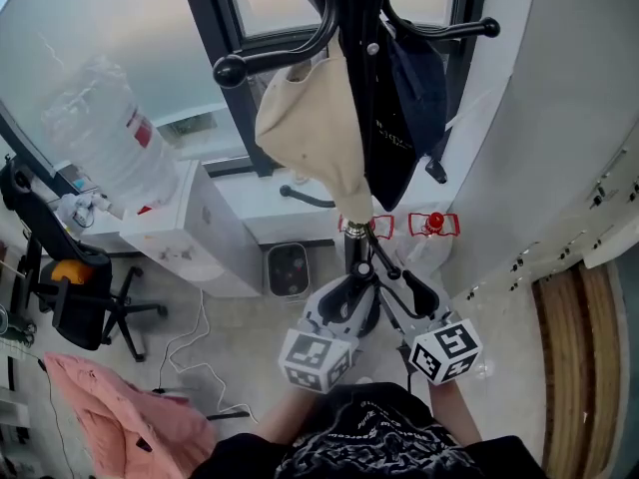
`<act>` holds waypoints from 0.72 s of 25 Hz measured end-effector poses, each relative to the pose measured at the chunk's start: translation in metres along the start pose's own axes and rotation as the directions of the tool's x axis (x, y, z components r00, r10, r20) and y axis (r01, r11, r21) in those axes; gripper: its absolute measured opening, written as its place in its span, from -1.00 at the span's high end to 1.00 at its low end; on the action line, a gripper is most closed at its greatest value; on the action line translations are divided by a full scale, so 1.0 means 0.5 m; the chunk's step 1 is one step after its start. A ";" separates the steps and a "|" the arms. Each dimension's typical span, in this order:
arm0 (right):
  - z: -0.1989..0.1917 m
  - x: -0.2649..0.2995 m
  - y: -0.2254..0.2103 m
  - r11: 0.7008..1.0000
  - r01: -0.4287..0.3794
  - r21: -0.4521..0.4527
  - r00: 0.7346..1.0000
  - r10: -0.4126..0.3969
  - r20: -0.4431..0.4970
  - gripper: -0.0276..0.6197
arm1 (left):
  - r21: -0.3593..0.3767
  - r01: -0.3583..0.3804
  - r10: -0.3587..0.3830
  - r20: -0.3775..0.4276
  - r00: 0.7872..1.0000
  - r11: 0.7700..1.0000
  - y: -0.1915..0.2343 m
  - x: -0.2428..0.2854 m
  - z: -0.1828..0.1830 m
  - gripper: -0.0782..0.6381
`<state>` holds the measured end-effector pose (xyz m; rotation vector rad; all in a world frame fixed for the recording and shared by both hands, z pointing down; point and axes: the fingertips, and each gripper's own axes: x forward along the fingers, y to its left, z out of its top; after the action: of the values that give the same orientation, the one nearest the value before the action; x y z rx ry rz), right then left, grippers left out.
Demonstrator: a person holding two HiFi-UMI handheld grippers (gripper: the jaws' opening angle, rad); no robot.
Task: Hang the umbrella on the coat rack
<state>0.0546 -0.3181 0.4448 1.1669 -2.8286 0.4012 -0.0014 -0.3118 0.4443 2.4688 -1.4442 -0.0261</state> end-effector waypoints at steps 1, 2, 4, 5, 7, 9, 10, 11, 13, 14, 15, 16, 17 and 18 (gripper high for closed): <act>-0.001 -0.004 0.003 1.000 0.009 -0.014 1.000 -0.009 -0.002 0.30 | 0.012 0.000 0.000 -0.004 1.000 1.000 -0.006 -0.005 0.002 0.39; -0.001 -0.008 0.005 1.000 0.019 -0.025 1.000 -0.019 0.001 0.39 | 0.020 0.005 -0.005 -0.011 1.000 1.000 -0.013 -0.009 0.002 0.40; 0.001 -0.018 0.006 0.999 0.041 -0.035 0.999 -0.041 0.013 0.59 | 0.023 0.014 -0.013 -0.024 1.000 1.000 -0.024 -0.016 -0.004 0.41; 0.001 -0.022 0.006 0.998 0.053 -0.034 0.998 -0.053 0.019 0.67 | 0.020 0.013 -0.012 -0.027 1.000 1.000 -0.026 -0.018 -0.009 0.44; -0.002 -0.027 0.007 0.997 0.074 -0.032 0.997 -0.073 0.023 0.83 | 0.019 0.007 -0.006 -0.025 1.000 1.000 -0.028 -0.024 -0.015 0.49; -0.009 -0.031 0.012 0.996 0.078 -0.036 0.997 -0.077 0.014 0.86 | 0.036 0.001 0.000 -0.018 1.000 0.999 -0.032 -0.029 -0.017 0.55; -0.013 -0.033 0.015 0.996 0.077 -0.039 0.997 -0.076 0.009 0.87 | 0.044 0.001 0.000 -0.015 1.000 0.999 -0.035 -0.031 -0.017 0.59; -0.016 -0.034 0.018 0.996 0.076 -0.041 0.997 -0.075 0.004 0.88 | 0.046 0.002 -0.002 -0.014 1.000 0.999 -0.038 -0.032 -0.018 0.61; -0.024 -0.038 0.025 0.996 0.075 -0.047 0.997 -0.075 -0.006 0.90 | 0.040 -0.001 0.002 -0.014 1.000 0.999 -0.039 -0.035 -0.022 0.65; -0.028 -0.040 0.028 0.996 0.075 -0.049 0.997 -0.075 -0.010 0.90 | 0.036 -0.007 0.008 -0.013 1.000 0.999 -0.037 -0.037 -0.027 0.68; -0.032 -0.041 0.032 0.996 0.076 -0.050 0.997 -0.077 -0.014 0.90 | 0.032 -0.014 0.014 -0.014 1.000 0.999 -0.034 -0.039 -0.033 0.69; -0.037 -0.042 0.036 0.996 0.078 -0.050 0.997 -0.078 -0.017 0.90 | 0.024 -0.018 0.018 -0.018 1.000 1.000 -0.032 -0.041 -0.040 0.71; -0.041 -0.042 0.038 0.996 0.079 -0.051 0.997 -0.080 -0.021 0.90 | 0.011 -0.017 0.018 -0.021 1.000 1.000 -0.031 -0.042 -0.047 0.74; -0.045 -0.043 0.040 0.996 0.079 -0.052 0.996 -0.080 -0.025 0.90 | -0.009 -0.015 0.015 -0.023 1.000 1.000 -0.031 -0.044 -0.051 0.75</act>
<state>0.0546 -0.2839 0.4592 1.2496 -2.7413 0.3353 0.0050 -0.2800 0.4621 2.4431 -1.4500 -0.0012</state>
